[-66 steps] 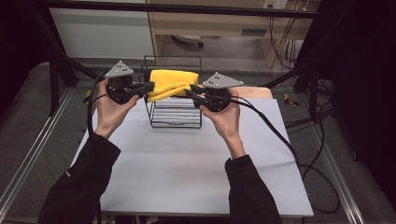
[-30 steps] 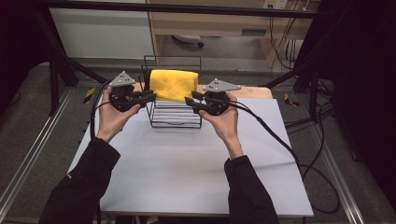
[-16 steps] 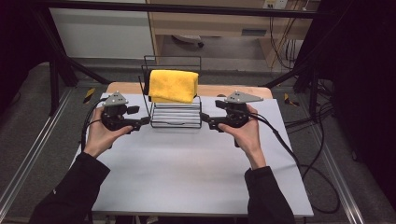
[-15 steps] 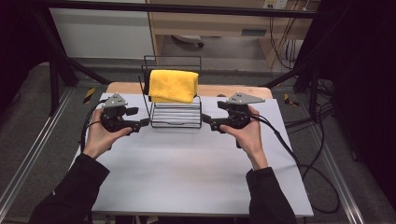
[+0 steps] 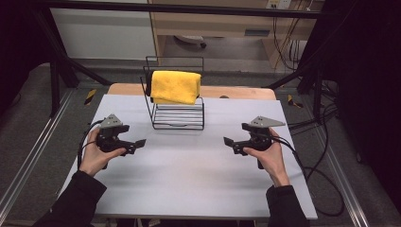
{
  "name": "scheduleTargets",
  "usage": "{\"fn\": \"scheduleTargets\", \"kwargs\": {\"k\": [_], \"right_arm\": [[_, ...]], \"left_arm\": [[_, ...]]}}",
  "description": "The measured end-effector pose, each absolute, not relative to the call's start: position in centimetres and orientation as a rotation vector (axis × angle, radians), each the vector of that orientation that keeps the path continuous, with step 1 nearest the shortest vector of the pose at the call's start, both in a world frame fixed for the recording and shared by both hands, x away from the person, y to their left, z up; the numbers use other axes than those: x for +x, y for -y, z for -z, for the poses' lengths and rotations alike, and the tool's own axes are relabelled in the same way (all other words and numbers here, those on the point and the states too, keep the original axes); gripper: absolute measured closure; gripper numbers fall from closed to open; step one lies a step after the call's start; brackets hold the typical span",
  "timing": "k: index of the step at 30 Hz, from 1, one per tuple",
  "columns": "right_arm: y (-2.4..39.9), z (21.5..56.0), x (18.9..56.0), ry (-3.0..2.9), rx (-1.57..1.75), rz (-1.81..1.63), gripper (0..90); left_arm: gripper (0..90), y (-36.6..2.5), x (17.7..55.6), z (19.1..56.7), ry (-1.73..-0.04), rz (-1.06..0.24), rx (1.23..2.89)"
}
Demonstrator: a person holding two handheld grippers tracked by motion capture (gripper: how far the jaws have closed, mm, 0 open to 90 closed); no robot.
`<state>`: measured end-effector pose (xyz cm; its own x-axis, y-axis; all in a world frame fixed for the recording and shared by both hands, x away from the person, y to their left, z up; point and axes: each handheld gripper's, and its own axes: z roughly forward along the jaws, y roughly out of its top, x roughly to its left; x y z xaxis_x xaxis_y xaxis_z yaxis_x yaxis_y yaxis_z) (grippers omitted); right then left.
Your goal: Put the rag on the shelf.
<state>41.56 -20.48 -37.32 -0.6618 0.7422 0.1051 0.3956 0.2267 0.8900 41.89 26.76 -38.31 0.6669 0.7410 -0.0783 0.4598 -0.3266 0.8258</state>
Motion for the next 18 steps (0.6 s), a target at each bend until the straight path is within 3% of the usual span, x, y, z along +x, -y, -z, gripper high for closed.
{"fn": "scheduleTargets", "kwargs": {"k": [18], "right_arm": [[26.2,43.3,38.0,-2.157,1.174,-1.34,0.7]], "left_arm": [[5.4,-29.0,39.1,42.9,-0.946,-0.371,2.036]]}}
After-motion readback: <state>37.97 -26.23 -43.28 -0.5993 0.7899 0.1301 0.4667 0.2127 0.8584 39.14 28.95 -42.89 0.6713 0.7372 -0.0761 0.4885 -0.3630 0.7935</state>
